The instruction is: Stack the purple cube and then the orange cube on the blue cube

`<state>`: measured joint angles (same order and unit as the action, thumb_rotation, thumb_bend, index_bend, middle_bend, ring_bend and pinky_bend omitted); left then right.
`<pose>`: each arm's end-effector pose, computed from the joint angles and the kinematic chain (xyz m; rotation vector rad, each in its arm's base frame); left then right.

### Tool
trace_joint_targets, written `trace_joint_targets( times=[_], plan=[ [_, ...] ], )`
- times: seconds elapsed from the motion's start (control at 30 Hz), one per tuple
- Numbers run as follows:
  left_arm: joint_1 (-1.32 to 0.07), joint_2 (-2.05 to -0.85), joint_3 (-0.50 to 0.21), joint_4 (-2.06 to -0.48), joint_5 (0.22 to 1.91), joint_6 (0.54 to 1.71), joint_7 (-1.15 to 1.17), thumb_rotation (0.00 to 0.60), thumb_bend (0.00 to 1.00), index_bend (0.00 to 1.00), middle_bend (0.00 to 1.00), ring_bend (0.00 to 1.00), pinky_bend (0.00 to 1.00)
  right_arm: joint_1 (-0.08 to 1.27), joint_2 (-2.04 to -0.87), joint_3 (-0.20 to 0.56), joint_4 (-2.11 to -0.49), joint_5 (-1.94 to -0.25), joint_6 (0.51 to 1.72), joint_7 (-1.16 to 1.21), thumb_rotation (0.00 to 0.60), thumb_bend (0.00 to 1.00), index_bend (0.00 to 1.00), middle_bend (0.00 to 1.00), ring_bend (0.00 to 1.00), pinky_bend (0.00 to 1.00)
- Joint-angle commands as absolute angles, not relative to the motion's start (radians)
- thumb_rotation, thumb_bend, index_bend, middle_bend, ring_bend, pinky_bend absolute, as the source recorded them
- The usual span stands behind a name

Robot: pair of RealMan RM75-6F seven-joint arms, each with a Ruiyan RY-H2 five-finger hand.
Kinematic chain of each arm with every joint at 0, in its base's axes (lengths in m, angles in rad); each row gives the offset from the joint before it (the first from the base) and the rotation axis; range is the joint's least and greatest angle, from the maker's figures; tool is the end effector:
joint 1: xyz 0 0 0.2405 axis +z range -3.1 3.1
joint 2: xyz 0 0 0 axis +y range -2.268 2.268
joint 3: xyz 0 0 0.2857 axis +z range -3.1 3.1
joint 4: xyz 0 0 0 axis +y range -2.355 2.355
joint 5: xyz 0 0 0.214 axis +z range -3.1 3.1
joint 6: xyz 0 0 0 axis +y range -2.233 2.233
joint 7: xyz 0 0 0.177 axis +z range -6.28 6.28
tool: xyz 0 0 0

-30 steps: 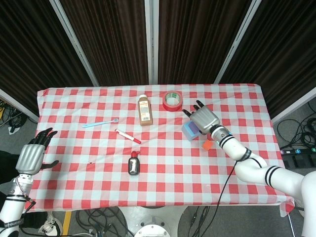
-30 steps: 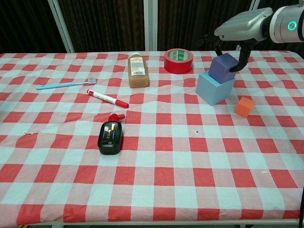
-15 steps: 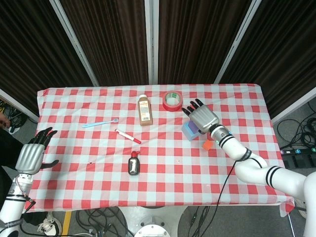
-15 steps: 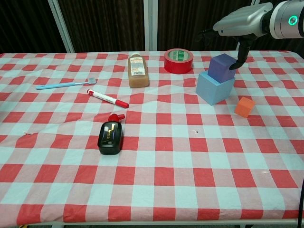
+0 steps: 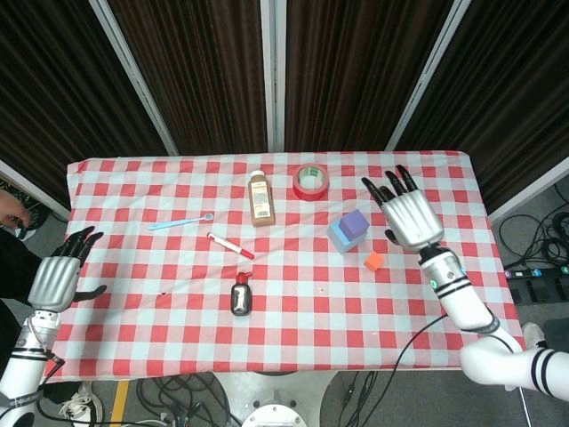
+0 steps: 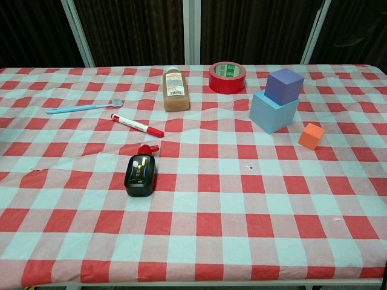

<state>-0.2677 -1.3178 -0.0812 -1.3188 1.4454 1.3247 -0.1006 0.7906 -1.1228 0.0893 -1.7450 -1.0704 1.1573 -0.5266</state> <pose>-0.3512 0.2928 0.1115 -1.4714 -0.9223 -0.9345 -0.1645 -0.4049 0.1233 1.7650 -0.5308 0.7816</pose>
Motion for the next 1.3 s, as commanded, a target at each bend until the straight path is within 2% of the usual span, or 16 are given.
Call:
trace_joint_targets(
  times=[0.03, 0.2, 0.37, 0.77, 1.3],
  plan=[
    [-0.271, -1.32, -0.079, -1.314, 1.449, 1.321, -0.107, 0.6, 0.09, 0.19, 0.19, 0.13, 0.32, 0.642, -1.111, 0.055, -1.839, -0.991, 1.281, -0.525, 0.6, 0.08, 0.06, 0.38, 0.16, 0.13],
    [-0.273, -1.321, -0.074, -1.306, 1.457, 1.319, -0.125, 0.6, 0.09, 0.19, 0.19, 0.13, 0.32, 0.54, -1.245, 0.036, -1.787, -0.964, 1.35, -0.45, 0.6, 0.08, 0.09, 0.39, 0.16, 0.15],
    [-0.27, -1.316, -0.069, -1.301, 1.463, 1.322, -0.143, 0.6, 0.09, 0.19, 0.19, 0.13, 0.32, 0.503, -1.365, 0.052, -1.689, -0.939, 1.35, -0.42, 0.6, 0.08, 0.1, 0.39, 0.16, 0.17],
    [-0.264, -1.303, -0.063, -1.288, 1.47, 1.329, -0.178, 0.6, 0.09, 0.19, 0.19, 0.13, 0.32, 0.52, -1.57, 0.164, -1.508, -0.868, 1.292, -0.403, 0.6, 0.09, 0.16, 0.38, 0.17, 0.18],
    [-0.272, -1.297, -0.057, -1.247, 1.484, 1.319, -0.236, 0.6, 0.09, 0.19, 0.19, 0.13, 0.32, 0.531, -1.745, 0.244, -1.345, -0.863, 1.253, -0.357, 0.6, 0.09, 0.17, 0.37, 0.16, 0.18]
  ],
)
